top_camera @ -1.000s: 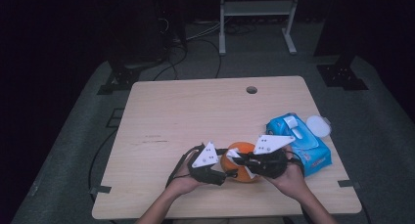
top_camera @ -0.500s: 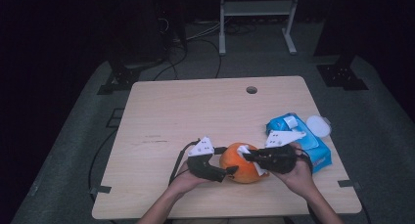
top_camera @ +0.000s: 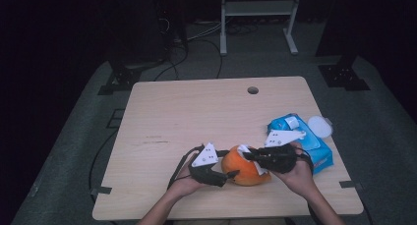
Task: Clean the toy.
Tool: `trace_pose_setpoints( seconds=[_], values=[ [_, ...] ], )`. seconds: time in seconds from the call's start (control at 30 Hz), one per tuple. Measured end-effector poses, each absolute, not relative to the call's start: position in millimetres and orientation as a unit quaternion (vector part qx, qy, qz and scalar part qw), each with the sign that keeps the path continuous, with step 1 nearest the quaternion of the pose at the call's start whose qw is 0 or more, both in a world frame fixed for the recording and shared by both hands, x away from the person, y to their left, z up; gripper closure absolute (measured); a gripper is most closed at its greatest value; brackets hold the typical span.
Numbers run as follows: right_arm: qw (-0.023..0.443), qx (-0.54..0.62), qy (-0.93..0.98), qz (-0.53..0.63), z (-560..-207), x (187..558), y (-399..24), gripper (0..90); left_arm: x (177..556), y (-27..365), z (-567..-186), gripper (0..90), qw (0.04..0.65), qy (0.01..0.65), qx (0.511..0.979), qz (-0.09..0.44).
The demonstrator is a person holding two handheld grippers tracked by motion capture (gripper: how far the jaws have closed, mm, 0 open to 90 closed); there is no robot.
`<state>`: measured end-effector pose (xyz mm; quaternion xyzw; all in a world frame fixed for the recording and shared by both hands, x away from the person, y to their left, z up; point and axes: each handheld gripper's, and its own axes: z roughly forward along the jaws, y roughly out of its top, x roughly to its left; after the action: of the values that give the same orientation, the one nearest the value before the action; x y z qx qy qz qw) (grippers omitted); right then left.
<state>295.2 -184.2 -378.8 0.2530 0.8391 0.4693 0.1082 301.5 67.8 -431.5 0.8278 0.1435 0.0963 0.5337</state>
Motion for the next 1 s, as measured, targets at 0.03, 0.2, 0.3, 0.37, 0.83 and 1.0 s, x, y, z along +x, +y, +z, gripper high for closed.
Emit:
trace_pose_setpoints(
  seconds=[0.03, 0.2, 0.3, 0.37, 0.83, 1.0],
  values=[
    [0.103, 0.257, 0.837, 0.471, -380.1, 295.4, -185.8, 83.2, 303.1, 67.9, -431.0, 25.3, 0.54, 0.152, 0.824, 0.081],
    [0.108, 0.243, 0.844, 0.467, -379.3, 289.0, -176.4, 83.2, 304.5, 67.8, -431.1, 23.4, 0.545, 0.175, 0.818, 0.061],
    [0.106, 0.227, 0.849, 0.465, -378.0, 283.9, -165.6, 83.1, 301.8, 66.9, -430.7, 26.8, 0.534, 0.163, 0.826, 0.079],
    [0.117, 0.219, 0.855, 0.456, -377.5, 282.2, -161.2, 83.1, 300.9, 67.3, -430.7, 28.1, 0.527, 0.155, 0.831, 0.091],
    [0.14, 0.249, 0.853, 0.438, -378.9, 290.0, -183.9, 83.2, 301.0, 66.8, -430.4, 29.1, 0.524, 0.149, 0.832, 0.104],
    [0.103, 0.217, 0.852, 0.464, -374.3, 280.9, -164.4, 83.1, 291.9, 56.3, -427.0, 29.1, 0.516, 0.121, 0.839, 0.12]
  ],
)
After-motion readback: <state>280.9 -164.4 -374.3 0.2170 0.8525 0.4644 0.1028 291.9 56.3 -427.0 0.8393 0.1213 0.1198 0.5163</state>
